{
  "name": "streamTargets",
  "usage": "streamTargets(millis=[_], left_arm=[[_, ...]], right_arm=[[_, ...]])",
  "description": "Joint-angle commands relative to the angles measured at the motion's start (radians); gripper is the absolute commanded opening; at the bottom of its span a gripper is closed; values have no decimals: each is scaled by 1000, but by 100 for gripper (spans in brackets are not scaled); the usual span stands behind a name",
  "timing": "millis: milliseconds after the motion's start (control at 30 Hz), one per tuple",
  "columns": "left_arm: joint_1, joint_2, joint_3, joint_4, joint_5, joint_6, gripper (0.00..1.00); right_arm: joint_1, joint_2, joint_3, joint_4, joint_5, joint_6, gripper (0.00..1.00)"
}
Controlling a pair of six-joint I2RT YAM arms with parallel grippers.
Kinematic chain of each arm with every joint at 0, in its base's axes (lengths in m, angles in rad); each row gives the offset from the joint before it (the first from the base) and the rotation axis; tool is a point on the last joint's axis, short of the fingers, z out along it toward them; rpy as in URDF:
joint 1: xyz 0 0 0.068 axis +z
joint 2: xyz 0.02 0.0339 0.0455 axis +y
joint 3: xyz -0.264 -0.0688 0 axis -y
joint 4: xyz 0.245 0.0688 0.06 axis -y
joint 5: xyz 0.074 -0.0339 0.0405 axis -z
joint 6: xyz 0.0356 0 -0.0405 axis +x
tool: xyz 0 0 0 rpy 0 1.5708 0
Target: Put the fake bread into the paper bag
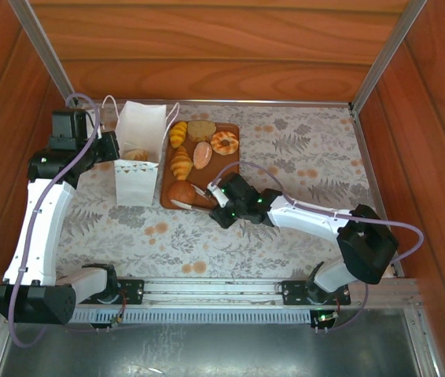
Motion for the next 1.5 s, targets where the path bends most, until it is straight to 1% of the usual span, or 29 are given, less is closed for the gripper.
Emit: streamTargets(millis=[0,133,300,400,567,667,767,933,1067,1233,1367,1467], left_arm=[[-7,-24,0,35,-3,5,0],[-8,-21,1,35,-4,4,0],[-8,-15,2,36,-8,1,0],[-6,-8,7,36,-7,-1,0],[-7,5,14,39,0,-1,0],[-7,11,13,42,1,-2,0],[-7,13,13,45,6,-5,0],[-7,15,7,59,21,-15,0],[-7,15,-5,73,27,-24,0],[-6,21,-10,85,35,-19,0],[-7,24,-9,88,34,-18,0],[-7,26,-7,91,40,-22,0]], right_arm=[[-2,-70,31,-38,41,-4,39],[-2,-176,28,-100,80,-5,36],[-2,-333,55,-191,138,-5,35],[-2,-424,103,-220,177,-5,35],[-2,-495,222,-210,213,-22,35],[-2,-481,319,-203,189,-42,35],[-2,-443,398,-167,139,-54,35],[6,-326,532,-130,62,-47,35],[12,-232,589,-76,24,-11,34],[23,-105,674,-100,2,50,34],[25,-61,666,-99,-1,95,35],[26,-26,675,-137,-11,101,35]])
